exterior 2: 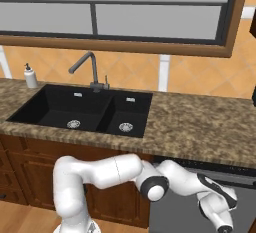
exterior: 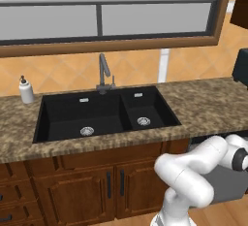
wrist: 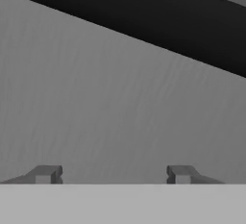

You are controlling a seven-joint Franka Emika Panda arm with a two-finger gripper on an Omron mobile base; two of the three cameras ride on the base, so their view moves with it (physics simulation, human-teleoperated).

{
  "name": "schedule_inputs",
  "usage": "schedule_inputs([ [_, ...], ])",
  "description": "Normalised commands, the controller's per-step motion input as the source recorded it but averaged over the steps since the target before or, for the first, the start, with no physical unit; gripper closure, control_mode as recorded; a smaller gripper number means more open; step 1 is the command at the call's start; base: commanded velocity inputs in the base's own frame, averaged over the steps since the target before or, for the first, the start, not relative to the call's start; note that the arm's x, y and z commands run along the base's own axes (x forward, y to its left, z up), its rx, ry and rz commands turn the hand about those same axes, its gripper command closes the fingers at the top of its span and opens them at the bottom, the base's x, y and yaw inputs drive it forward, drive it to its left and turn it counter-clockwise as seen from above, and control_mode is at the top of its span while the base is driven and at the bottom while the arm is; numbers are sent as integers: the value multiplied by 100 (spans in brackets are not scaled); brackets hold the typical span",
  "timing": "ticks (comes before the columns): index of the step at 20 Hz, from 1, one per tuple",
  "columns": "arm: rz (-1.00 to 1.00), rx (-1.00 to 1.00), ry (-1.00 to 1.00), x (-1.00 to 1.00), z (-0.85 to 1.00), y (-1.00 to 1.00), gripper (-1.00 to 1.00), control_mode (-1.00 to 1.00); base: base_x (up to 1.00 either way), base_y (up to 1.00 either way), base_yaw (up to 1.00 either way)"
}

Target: Pick up the cup and bowl from the counter, place them in the dishwasher, and close the dishwasher door.

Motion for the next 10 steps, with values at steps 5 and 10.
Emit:
schedule_inputs([
  [5,0,0,0,100,-26,13,-100,-100,0,0,0],
  [10,0,0,0,3,0,0,-100,-100,0,0,0],
])
